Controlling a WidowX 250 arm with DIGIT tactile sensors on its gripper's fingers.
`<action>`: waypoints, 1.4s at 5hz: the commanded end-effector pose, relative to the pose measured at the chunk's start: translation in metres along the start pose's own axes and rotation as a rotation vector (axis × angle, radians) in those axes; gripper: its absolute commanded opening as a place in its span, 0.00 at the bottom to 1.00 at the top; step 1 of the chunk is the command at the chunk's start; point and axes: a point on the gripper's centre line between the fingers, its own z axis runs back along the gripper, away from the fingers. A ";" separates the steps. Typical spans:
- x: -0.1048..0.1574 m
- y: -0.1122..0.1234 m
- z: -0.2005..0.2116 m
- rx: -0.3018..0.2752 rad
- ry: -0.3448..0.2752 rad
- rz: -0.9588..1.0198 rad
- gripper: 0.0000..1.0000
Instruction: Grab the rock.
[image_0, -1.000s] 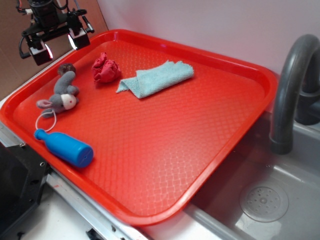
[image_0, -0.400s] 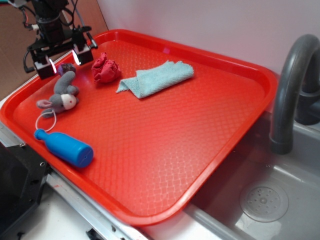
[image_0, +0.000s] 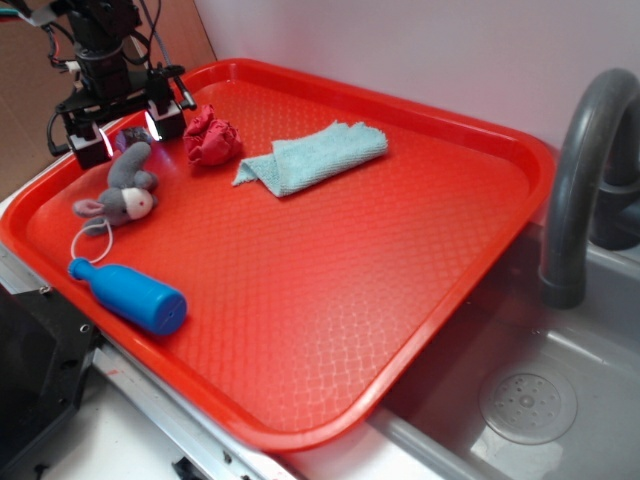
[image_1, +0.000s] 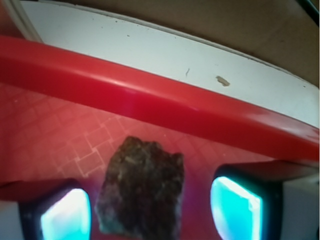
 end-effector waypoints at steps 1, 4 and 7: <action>0.004 0.013 0.001 -0.002 -0.033 -0.007 0.00; 0.008 0.006 0.059 -0.133 -0.083 -0.307 0.00; -0.045 -0.002 0.175 -0.404 0.042 -1.018 0.00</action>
